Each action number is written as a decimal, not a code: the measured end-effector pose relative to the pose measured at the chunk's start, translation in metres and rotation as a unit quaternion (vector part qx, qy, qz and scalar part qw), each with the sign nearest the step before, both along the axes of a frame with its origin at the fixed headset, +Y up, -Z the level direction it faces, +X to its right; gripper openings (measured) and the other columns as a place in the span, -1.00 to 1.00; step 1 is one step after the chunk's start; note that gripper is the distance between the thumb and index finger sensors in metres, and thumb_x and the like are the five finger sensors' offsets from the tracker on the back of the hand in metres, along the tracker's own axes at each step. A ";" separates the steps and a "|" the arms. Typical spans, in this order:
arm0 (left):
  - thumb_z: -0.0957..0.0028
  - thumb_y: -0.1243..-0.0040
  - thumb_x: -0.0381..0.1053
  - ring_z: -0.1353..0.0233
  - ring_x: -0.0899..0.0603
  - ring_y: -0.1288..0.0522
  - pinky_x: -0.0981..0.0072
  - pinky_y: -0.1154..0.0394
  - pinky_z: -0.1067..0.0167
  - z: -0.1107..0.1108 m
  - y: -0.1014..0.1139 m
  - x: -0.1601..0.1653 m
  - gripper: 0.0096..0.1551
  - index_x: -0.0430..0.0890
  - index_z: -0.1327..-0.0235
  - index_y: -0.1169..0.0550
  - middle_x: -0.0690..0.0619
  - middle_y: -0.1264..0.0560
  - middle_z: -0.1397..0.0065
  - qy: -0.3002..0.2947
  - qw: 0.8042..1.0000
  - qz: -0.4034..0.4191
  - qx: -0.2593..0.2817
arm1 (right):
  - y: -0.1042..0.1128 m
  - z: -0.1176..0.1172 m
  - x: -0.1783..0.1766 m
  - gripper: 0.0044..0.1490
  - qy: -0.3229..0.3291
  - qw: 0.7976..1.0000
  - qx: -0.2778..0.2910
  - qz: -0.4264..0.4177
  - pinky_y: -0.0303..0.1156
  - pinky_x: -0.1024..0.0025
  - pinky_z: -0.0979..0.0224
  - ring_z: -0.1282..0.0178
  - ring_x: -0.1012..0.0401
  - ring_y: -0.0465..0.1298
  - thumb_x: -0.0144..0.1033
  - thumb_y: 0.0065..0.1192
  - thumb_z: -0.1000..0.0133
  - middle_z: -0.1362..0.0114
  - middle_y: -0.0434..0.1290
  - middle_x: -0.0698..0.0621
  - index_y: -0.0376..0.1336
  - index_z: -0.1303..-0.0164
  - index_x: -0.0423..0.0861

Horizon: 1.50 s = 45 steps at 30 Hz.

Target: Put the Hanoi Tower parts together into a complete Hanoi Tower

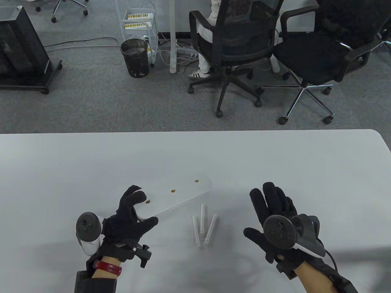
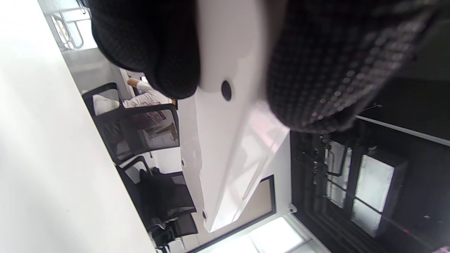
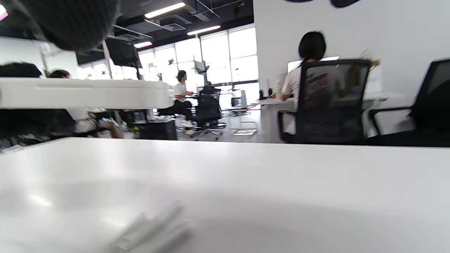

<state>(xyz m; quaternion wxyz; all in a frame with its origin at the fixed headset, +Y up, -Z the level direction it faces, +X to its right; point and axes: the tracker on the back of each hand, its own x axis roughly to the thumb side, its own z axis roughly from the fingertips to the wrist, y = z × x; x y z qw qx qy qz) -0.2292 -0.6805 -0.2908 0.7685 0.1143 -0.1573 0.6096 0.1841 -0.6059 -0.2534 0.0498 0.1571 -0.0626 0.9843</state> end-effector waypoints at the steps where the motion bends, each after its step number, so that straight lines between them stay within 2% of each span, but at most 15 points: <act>1: 0.33 -0.72 0.11 -0.31 -0.33 -0.64 -0.10 -0.56 -0.32 -0.002 -0.002 0.000 0.01 0.14 -0.34 -0.33 -0.28 -0.02 -0.63 0.002 1.000 0.000 -0.004 | -0.001 0.003 0.002 0.26 -0.009 1.000 0.003 0.008 -0.13 -0.41 -0.54 -0.62 -0.34 -0.22 0.20 0.20 0.13 -0.66 -0.43 -0.29 -0.37 -0.52 -0.02; 7: 0.34 -0.72 0.08 -0.31 -0.35 -0.64 -0.12 -0.56 -0.31 -0.017 -0.022 0.001 -0.01 0.14 -0.32 -0.33 -0.28 -0.01 -0.63 0.012 0.998 -0.029 -0.055 | -0.021 0.024 0.008 0.25 -0.061 0.995 0.040 0.070 -0.16 -0.41 -0.54 -0.63 -0.33 -0.26 0.20 0.17 0.11 -0.66 -0.44 -0.29 -0.39 -0.53 -0.02; 13: 0.33 -0.72 0.07 -0.32 -0.35 -0.63 -0.11 -0.56 -0.31 -0.028 -0.034 0.003 -0.02 0.14 -0.29 -0.32 -0.27 0.01 -0.63 0.036 0.993 -0.061 -0.092 | -0.045 0.032 0.015 0.24 -0.088 0.994 0.030 0.059 -0.18 -0.42 -0.54 -0.62 -0.33 -0.28 0.20 0.16 0.10 -0.66 -0.45 -0.28 -0.39 -0.53 -0.01; 17: 0.33 -0.72 0.07 -0.31 -0.35 -0.63 -0.12 -0.56 -0.30 -0.030 -0.043 0.005 -0.03 0.14 -0.28 -0.32 -0.28 0.01 -0.62 0.044 0.991 -0.077 -0.104 | -0.056 0.033 0.017 0.24 -0.092 0.995 0.018 0.031 -0.19 -0.43 -0.53 -0.62 -0.33 -0.29 0.19 0.17 0.10 -0.66 -0.46 -0.28 -0.39 -0.53 -0.01; 25: 0.32 -0.70 0.08 -0.30 -0.36 -0.63 -0.12 -0.56 -0.28 -0.035 -0.057 0.007 -0.03 0.13 -0.30 -0.32 -0.28 0.01 -0.61 0.050 0.985 -0.112 -0.125 | -0.068 0.032 0.024 0.24 -0.084 0.996 -0.004 0.030 -0.19 -0.43 -0.53 -0.62 -0.33 -0.28 0.19 0.16 0.10 -0.66 -0.45 -0.28 -0.39 -0.53 -0.01; 29: 0.30 -0.67 0.11 -0.37 -0.39 -0.54 -0.27 -0.49 -0.25 -0.036 -0.057 0.007 0.08 0.09 -0.43 -0.25 -0.26 0.04 -0.63 0.046 0.981 -0.129 -0.137 | -0.070 0.033 0.024 0.23 -0.076 0.997 -0.014 0.017 -0.20 -0.43 -0.53 -0.62 -0.33 -0.29 0.19 0.16 0.09 -0.66 -0.44 -0.29 -0.38 -0.53 -0.02; 34: 0.26 -0.62 0.16 -0.53 -0.49 -0.25 -0.47 -0.28 -0.32 -0.034 -0.055 0.009 0.30 -0.01 -0.56 -0.02 -0.22 0.07 -0.65 0.029 0.957 -0.236 -0.168 | -0.071 0.035 0.023 0.22 -0.073 0.997 -0.017 0.020 -0.19 -0.43 -0.53 -0.62 -0.33 -0.28 0.19 0.16 0.09 -0.66 -0.43 -0.29 -0.38 -0.53 -0.01; 37: 0.24 -0.59 0.16 -0.58 -0.52 -0.10 -0.52 -0.17 -0.35 -0.036 -0.058 0.010 0.40 -0.09 -0.56 0.11 -0.25 0.08 -0.64 0.020 0.932 -0.297 -0.206 | -0.074 0.036 0.021 0.22 -0.070 0.997 -0.025 0.020 -0.19 -0.43 -0.53 -0.62 -0.32 -0.28 0.19 0.16 0.09 -0.66 -0.42 -0.29 -0.37 -0.53 -0.02; 40: 0.24 -0.58 0.17 -0.59 -0.53 -0.03 -0.53 -0.11 -0.36 -0.038 -0.060 0.011 0.44 -0.14 -0.55 0.16 -0.25 0.08 -0.64 0.025 0.917 -0.329 -0.224 | -0.076 0.037 0.019 0.21 -0.067 0.997 -0.025 0.029 -0.19 -0.43 -0.53 -0.62 -0.33 -0.28 0.18 0.16 0.09 -0.66 -0.42 -0.29 -0.36 -0.53 -0.01; 42: 0.23 -0.58 0.17 -0.59 -0.53 0.01 -0.51 -0.07 -0.37 -0.040 -0.063 0.012 0.46 -0.17 -0.53 0.19 -0.26 0.08 -0.64 0.026 0.897 -0.363 -0.250 | -0.077 0.038 0.017 0.21 -0.065 0.997 -0.026 0.033 -0.19 -0.43 -0.53 -0.62 -0.32 -0.27 0.18 0.16 0.09 -0.66 -0.41 -0.29 -0.36 -0.53 -0.01; 45: 0.24 -0.58 0.19 -0.58 -0.54 0.01 -0.45 -0.03 -0.39 -0.043 -0.067 0.014 0.46 -0.20 -0.53 0.17 -0.26 0.04 -0.63 0.033 0.878 -0.394 -0.270 | -0.079 0.038 0.016 0.21 -0.064 0.997 -0.031 0.035 -0.18 -0.42 -0.53 -0.62 -0.32 -0.27 0.18 0.16 0.09 -0.66 -0.40 -0.28 -0.36 -0.53 -0.01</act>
